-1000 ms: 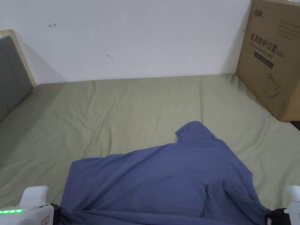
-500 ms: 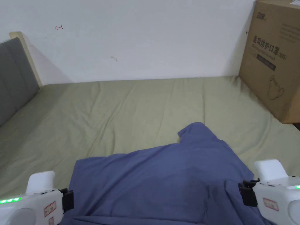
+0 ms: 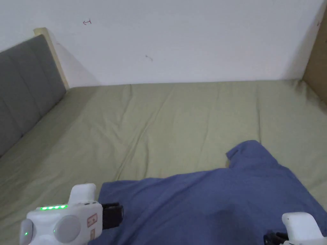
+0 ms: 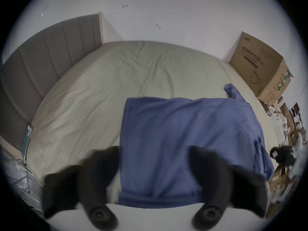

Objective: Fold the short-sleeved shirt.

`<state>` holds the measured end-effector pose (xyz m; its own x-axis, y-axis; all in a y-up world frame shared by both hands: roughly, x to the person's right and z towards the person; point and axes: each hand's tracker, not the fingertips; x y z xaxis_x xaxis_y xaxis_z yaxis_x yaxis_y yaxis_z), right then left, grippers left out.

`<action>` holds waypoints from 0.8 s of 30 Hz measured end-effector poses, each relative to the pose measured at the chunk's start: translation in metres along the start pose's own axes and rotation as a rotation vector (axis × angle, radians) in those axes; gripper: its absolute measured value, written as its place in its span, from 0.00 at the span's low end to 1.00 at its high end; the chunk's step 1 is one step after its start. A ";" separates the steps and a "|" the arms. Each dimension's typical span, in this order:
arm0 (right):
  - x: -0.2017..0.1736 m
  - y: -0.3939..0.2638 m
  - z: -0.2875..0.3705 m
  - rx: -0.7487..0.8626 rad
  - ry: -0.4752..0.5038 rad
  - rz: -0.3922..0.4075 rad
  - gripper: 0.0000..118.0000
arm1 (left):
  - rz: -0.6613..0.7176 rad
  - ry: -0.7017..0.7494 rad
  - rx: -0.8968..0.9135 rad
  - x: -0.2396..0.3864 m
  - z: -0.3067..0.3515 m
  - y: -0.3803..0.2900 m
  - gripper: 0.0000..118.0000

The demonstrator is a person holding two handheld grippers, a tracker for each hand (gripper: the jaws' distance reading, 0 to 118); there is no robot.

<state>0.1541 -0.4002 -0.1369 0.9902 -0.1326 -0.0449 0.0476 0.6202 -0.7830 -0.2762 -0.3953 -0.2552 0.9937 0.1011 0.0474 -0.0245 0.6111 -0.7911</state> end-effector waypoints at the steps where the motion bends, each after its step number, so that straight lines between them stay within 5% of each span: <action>1: 0.000 0.002 -0.006 -0.007 0.012 -0.012 0.00 | 0.006 0.036 -0.042 -0.004 -0.018 0.014 0.90; 10: -0.005 0.002 -0.043 -0.072 0.057 -0.014 0.00 | 0.125 0.104 -0.161 -0.033 -0.165 0.076 0.85; 15: 0.002 -0.004 -0.050 -0.115 0.033 -0.032 0.00 | 0.075 0.150 -0.138 -0.008 -0.154 0.057 0.81; 17: 0.008 -0.006 -0.050 -0.118 0.033 -0.049 0.00 | 0.058 0.187 -0.101 -0.002 -0.143 0.059 0.57; 18: 0.010 -0.005 -0.048 -0.119 0.033 -0.056 0.00 | 0.023 0.209 -0.089 0.002 -0.139 0.061 0.36; 19: 0.012 -0.005 -0.047 -0.118 0.033 -0.063 0.00 | -0.003 0.191 -0.073 0.004 -0.133 0.062 0.02; 24: 0.032 0.006 -0.039 -0.093 0.019 -0.104 0.00 | 0.053 0.141 -0.097 0.007 -0.117 0.063 0.02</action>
<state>0.1811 -0.4311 -0.1669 0.9778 -0.2076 0.0279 0.1361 0.5286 -0.8379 -0.2578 -0.4477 -0.3758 0.9969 0.0163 -0.0765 -0.0735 0.5289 -0.8455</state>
